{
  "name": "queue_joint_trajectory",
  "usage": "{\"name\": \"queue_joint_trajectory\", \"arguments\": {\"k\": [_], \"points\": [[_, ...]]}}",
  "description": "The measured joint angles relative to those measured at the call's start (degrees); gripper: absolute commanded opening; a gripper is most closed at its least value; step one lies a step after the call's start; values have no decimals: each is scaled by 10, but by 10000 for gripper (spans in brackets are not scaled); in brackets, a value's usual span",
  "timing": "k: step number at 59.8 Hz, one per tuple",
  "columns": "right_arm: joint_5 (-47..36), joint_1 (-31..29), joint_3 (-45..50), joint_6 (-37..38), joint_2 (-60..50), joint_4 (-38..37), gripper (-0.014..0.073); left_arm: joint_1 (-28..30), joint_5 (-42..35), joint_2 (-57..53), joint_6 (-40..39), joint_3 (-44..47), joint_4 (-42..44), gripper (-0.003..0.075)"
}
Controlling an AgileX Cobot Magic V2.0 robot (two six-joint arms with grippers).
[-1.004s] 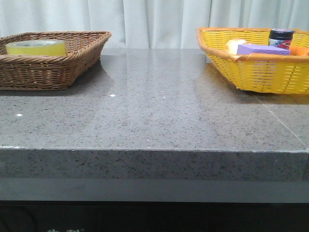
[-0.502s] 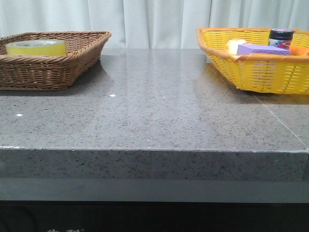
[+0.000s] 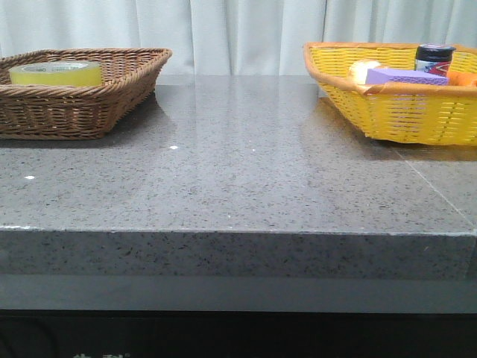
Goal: Transfer tape with both arms
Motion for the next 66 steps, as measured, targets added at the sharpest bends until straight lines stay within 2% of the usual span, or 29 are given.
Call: {"name": "queue_joint_trajectory", "arguments": {"k": [9, 20, 66], "points": [[-85, -16, 109, 0, -78, 9, -67, 0, 0, 0, 0, 0, 0, -20], [-149, -19, 181, 0, -121, 11, -67, 0, 0, 0, 0, 0, 0, -20], [-170, -8, 188, 7, -123, 0, -67, 0, 0, 0, 0, 0, 0, -20]]}}
